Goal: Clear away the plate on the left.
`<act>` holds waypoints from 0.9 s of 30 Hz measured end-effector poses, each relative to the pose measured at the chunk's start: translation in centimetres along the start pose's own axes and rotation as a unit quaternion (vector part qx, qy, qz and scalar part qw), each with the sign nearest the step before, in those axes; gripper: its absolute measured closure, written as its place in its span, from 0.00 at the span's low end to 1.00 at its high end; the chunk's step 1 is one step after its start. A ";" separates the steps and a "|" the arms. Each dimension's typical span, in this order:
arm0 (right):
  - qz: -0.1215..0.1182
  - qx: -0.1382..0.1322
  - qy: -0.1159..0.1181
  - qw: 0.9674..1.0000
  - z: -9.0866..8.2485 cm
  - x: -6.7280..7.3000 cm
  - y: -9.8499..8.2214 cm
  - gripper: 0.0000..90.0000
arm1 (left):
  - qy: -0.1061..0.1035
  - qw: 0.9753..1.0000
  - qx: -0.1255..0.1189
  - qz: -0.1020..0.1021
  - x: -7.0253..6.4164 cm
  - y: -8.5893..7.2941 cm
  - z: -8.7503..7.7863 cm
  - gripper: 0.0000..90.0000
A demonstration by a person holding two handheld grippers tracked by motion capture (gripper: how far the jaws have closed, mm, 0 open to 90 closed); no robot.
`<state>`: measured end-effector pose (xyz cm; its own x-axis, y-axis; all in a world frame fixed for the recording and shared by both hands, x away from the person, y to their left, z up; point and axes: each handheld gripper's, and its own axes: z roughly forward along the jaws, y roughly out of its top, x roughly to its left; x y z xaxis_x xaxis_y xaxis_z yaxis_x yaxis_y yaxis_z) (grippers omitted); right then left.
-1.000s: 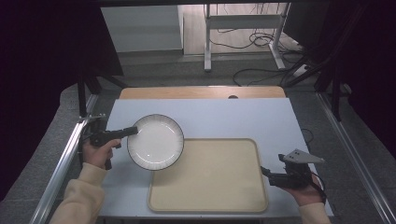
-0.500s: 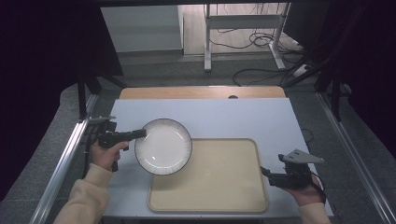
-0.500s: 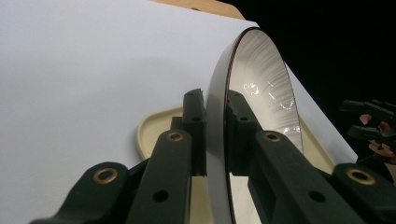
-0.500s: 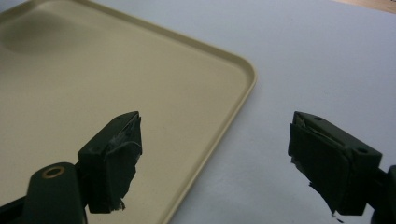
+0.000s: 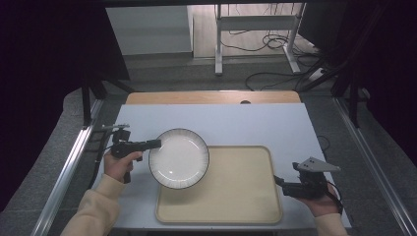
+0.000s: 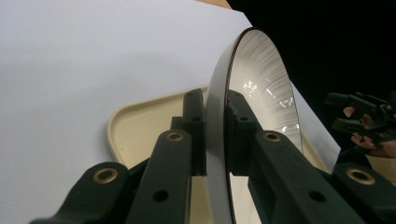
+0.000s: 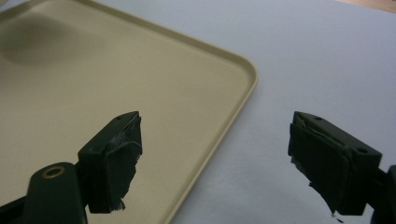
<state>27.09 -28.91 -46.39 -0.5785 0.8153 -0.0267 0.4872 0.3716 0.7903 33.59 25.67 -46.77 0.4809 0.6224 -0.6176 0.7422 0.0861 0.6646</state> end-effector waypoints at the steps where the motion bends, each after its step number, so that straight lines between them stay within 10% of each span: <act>1: 0.000 0.000 0.000 1.000 0.0 0.0 0.0 0.20 | 0.000 1.000 0.000 0.000 0.0 0.0 0.0 0.90; 27: 0.000 0.000 0.000 1.000 0.1 0.0 0.0 0.20 | -0.049 0.998 0.033 0.018 -2.9 -0.5 3.5 0.90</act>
<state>27.15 -28.89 -46.46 -0.5791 0.8148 -0.0270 0.4871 0.3724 0.7899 33.48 21.11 -46.83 0.5494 0.5441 -0.6341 0.7510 0.0110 0.6602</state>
